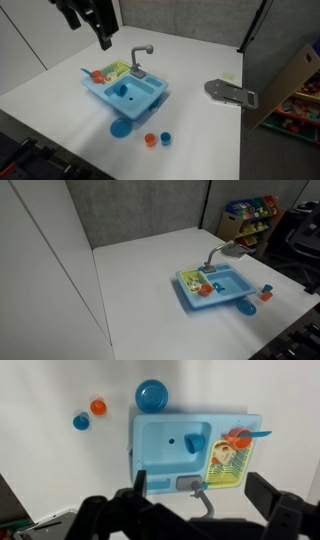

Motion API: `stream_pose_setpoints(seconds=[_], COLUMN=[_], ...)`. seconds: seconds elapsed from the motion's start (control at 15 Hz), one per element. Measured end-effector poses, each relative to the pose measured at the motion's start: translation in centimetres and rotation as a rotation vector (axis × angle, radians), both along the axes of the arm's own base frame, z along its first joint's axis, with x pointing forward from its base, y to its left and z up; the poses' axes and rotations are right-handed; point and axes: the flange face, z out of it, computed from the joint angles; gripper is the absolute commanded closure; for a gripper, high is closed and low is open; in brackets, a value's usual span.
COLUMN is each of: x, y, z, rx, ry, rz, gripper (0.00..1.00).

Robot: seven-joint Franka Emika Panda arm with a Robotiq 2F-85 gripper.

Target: Remove the cup from the sink and put it on the table

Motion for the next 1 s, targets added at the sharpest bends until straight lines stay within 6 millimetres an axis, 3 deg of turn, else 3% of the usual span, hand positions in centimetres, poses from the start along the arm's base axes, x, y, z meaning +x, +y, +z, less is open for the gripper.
stream_pose_setpoints(seconds=[0.4,1.0], x=[0.7,5.8], y=[1.3,8.4], z=[-0.4,-2.9], rx=[-0.017,-0.094], ry=[0.018,0.048], rz=[0.021,0.092], gripper=[0.0,0.0])
